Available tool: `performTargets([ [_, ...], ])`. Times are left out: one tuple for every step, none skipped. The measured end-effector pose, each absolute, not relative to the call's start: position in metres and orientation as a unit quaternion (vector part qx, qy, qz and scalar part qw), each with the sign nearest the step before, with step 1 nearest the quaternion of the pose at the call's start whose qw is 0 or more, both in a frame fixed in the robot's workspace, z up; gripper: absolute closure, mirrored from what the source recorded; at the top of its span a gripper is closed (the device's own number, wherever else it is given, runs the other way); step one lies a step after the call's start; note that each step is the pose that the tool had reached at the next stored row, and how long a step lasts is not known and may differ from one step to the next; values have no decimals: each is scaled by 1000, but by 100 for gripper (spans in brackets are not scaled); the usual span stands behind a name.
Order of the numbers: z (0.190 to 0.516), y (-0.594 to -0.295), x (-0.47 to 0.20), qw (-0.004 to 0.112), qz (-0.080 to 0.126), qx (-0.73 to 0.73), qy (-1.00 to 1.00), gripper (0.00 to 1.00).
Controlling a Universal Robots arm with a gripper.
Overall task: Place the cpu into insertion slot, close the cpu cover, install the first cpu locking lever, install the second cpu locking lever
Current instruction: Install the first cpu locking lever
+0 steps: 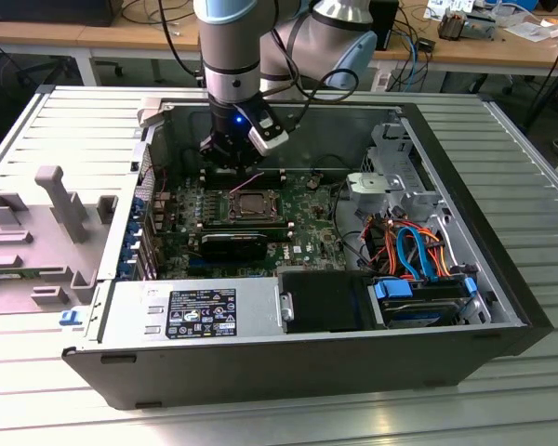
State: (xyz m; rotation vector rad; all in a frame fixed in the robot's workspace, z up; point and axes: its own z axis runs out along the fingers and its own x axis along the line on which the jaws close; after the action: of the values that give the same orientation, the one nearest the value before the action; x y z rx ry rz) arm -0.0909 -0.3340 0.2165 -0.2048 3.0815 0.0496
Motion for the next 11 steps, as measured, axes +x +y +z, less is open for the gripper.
performTargets([
  [217, -334, -91, 27, 16, -66, 997, 89],
  [217, -334, -91, 27, 16, -66, 997, 89],
  [218, -334, -91, 27, 16, -66, 997, 89],
  [219, -334, -91, 27, 16, -66, 997, 89],
  [221, -334, -91, 27, 16, -66, 997, 89],
  [225, -334, -91, 27, 16, -66, 997, 89],
  [227, -334, -91, 27, 16, -66, 997, 89],
  [228, -334, -91, 27, 16, -66, 997, 89],
  [229, -334, -91, 27, 16, -66, 997, 89],
  [230, -334, -92, 27, 16, -66, 997, 89],
  [230, -334, -92, 27, 16, -66, 997, 89],
])
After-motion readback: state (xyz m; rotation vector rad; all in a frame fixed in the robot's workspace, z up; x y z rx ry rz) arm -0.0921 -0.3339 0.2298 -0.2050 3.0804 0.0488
